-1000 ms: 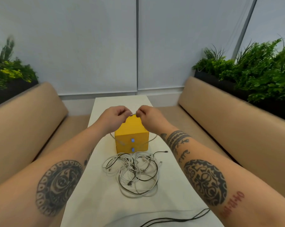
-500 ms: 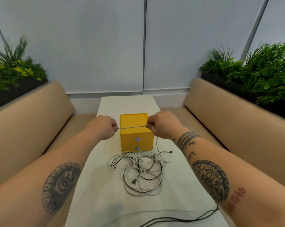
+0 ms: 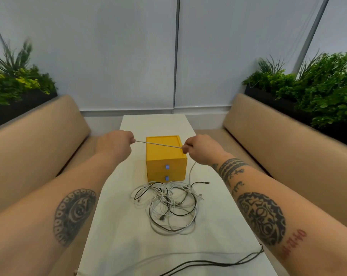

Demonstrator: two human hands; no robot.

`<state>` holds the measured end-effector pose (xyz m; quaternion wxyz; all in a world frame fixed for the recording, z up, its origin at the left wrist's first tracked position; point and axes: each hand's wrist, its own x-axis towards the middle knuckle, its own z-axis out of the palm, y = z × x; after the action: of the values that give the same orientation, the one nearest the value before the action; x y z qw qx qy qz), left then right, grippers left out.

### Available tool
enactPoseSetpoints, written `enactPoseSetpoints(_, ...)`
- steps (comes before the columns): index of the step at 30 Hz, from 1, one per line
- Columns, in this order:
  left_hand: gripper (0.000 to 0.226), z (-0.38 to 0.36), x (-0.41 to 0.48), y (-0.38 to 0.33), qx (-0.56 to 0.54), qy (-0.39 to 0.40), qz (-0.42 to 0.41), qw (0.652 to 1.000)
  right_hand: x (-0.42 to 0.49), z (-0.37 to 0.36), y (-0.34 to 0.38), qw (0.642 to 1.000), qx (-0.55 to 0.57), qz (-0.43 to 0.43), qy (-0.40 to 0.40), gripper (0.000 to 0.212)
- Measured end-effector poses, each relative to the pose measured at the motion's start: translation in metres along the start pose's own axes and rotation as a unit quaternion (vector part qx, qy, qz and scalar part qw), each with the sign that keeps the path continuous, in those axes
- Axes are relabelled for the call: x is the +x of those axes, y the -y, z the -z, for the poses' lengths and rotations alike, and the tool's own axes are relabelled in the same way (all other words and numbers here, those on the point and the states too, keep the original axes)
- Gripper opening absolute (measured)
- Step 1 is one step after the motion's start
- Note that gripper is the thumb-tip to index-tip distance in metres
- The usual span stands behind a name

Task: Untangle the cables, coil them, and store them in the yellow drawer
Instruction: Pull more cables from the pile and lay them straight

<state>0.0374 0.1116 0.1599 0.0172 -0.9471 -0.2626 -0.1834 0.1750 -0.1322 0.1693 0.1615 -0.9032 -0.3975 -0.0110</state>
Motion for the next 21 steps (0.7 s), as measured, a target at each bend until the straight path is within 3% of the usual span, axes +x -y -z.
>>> enactPoseSetpoints(7, 0.01, -0.02, -0.007, 0.032, -0.014, 0.02, 0.064, 0.998, -0.014, -0.01, -0.029, 0.998, -0.002, -0.061, 0.012, 0.021)
enactPoseSetpoints(13, 0.014, -0.028, -0.029, 0.063, -0.01, 0.062, 0.112, 0.992, -0.039, -0.017, -0.082, 0.988, -0.005, -0.152, 0.027, 0.027)
enactPoseSetpoints(18, 0.016, -0.04, -0.035, 0.068, -0.028, 0.095, 0.151, 0.984, -0.043, -0.028, -0.084, 0.985, -0.001, -0.168, 0.037, 0.022)
enactPoseSetpoints(21, 0.022, -0.038, -0.027, 0.05, -0.062, 0.081, 0.128, 0.987, -0.041, -0.028, -0.078, 0.985, -0.009, -0.168, 0.044, 0.021)
